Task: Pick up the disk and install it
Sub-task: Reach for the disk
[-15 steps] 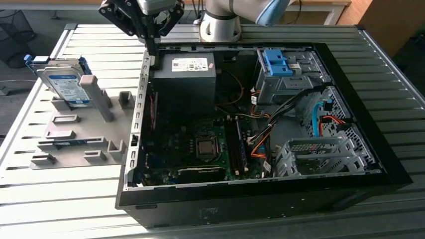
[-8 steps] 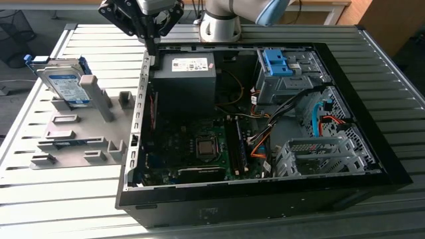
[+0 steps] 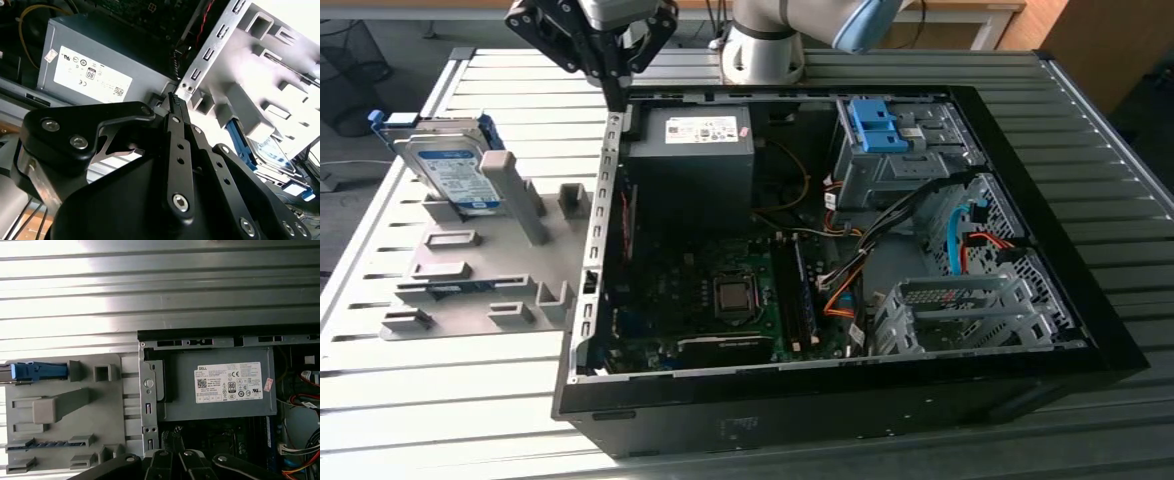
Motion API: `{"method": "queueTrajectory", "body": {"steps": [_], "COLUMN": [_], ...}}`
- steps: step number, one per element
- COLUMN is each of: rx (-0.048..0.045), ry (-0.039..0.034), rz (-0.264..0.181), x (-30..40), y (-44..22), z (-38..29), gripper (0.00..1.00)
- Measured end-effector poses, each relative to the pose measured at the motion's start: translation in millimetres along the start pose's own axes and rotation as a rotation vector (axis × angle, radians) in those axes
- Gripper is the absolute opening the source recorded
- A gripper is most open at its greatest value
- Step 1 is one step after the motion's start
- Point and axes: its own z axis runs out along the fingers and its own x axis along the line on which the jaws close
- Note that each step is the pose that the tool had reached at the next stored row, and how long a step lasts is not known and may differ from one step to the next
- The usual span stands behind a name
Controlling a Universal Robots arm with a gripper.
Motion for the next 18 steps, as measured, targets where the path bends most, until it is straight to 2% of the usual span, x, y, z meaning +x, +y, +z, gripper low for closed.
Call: {"method": "queueTrajectory", "body": {"steps": [18], "rx": [0.0000], "ry": [-0.0001], "rz": [0.000], "x": [16.4], "y": [-0.3], "z": [0.3], "gripper": [0.11]}}
